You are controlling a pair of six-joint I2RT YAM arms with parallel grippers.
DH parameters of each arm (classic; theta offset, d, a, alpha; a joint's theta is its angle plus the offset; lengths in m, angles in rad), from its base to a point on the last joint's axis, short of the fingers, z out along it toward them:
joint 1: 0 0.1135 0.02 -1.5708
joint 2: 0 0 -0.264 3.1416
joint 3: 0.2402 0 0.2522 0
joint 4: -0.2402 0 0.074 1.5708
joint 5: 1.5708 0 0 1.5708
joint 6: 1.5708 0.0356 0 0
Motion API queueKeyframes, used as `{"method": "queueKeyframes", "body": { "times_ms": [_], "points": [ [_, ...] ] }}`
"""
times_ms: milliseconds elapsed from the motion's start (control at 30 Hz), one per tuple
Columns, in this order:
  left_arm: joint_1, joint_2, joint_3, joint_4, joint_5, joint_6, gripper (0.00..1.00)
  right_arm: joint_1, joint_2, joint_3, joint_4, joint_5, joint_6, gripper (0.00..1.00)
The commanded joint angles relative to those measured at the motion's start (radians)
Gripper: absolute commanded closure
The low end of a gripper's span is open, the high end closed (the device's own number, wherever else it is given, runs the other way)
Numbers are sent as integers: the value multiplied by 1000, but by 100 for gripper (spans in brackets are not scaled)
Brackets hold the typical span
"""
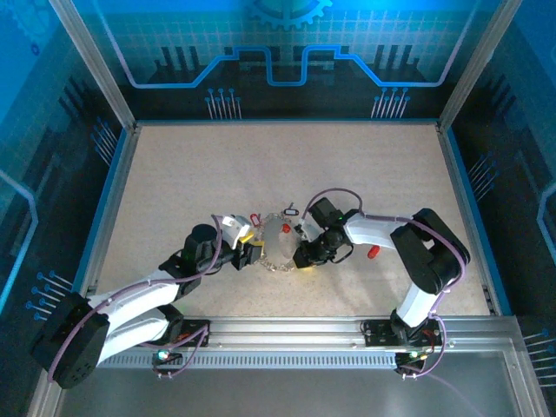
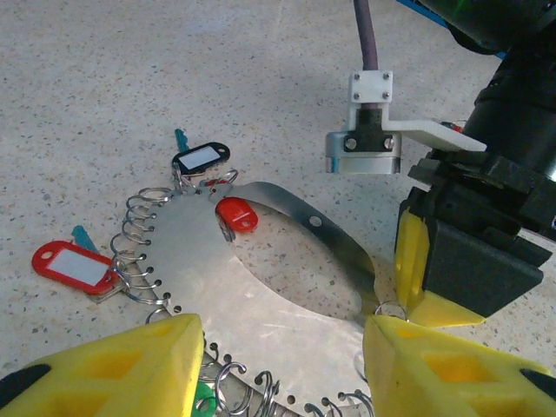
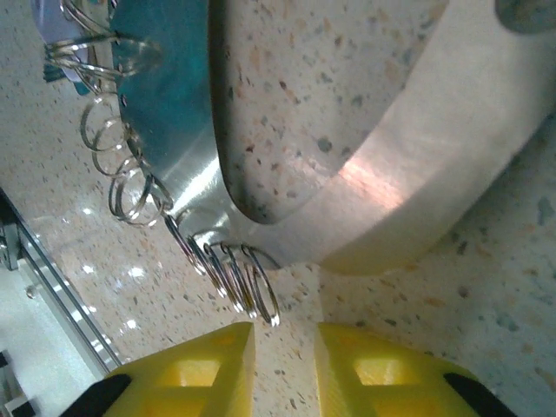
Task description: Put the keys on the keyring
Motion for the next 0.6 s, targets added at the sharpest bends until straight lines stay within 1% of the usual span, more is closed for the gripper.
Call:
{"method": "queueKeyframes", "body": {
  "times_ms": [0, 100, 200, 267, 400, 567],
  "points": [
    [-5, -17, -14, 18, -10, -18, 47, 12, 40, 28, -5, -38, 3, 77],
    [-5, -17, -20, 28, -12, -12, 47, 7, 39, 29, 1, -33, 9, 77],
    [-8, -9, -7, 16, 10, 14, 47, 8, 51, 29, 7, -41, 10, 78],
    [-19, -6, -2, 10, 16, 32, 47, 6, 58, 60, 5, -52, 4, 79],
    [-30, 6, -11, 36, 27, 47, 47, 5, 37, 53, 48, -78, 38, 76],
    [-40, 21, -19, 51, 18, 58, 47, -12, 47, 49, 84, -111, 67, 77]
  ]
}}
